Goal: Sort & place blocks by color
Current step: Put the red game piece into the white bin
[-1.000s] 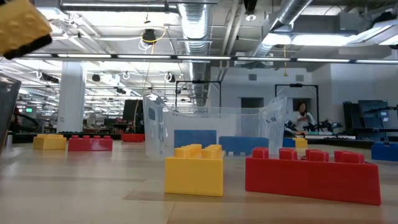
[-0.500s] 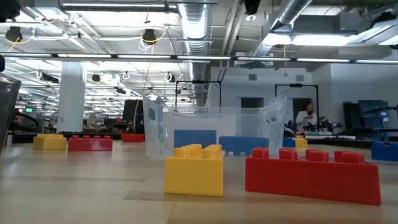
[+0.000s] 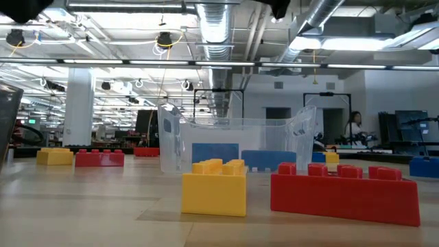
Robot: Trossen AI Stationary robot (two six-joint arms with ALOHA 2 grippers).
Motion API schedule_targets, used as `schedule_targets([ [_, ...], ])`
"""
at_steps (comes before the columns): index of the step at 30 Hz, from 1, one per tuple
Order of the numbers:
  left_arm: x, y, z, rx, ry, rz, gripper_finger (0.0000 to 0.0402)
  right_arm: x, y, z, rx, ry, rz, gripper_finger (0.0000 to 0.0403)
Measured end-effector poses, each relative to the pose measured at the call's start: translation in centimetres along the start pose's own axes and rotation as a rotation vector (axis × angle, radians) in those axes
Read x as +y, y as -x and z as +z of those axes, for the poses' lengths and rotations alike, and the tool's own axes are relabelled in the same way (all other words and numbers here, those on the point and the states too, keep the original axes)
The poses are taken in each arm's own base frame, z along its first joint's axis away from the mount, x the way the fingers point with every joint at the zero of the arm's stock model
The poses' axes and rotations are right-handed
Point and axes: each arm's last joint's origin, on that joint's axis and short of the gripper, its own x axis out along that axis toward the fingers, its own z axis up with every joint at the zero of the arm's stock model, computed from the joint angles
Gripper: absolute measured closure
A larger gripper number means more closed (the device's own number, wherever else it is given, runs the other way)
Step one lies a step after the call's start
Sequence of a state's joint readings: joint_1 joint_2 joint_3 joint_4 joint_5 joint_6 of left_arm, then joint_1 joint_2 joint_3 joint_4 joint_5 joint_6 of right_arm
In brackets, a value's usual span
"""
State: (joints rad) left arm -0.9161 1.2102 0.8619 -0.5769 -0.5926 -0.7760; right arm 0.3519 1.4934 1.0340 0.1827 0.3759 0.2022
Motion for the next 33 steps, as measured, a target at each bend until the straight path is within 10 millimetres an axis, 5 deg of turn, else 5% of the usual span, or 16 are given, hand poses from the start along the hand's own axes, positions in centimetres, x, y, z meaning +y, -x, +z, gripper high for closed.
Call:
schedule_targets([
  [7, 0.5, 0.9, 1.6, -0.330, -0.163, 0.120, 0.0162, 0.0, 0.3, -0.4, 0.046, 0.023, -0.025, 0.0180],
  [15, 3.4, -2.4, 1.0, -0.522, -0.131, -0.112, 0.0183, -0.1, 0.4, -1.0, 0.106, 0.030, -0.041, 0.0180],
  [21, 5.3, -2.5, 1.7, -0.798, -0.120, -0.194, 0.0195, 0.7, 0.8, -1.9, 0.174, -0.014, -0.033, 0.0180],
  [33, 6.7, -1.8, 3.1, -1.001, -0.157, -0.208, 0.0196, 5.9, 0.2, -8.4, 0.382, -0.053, 0.038, 0.0180],
])
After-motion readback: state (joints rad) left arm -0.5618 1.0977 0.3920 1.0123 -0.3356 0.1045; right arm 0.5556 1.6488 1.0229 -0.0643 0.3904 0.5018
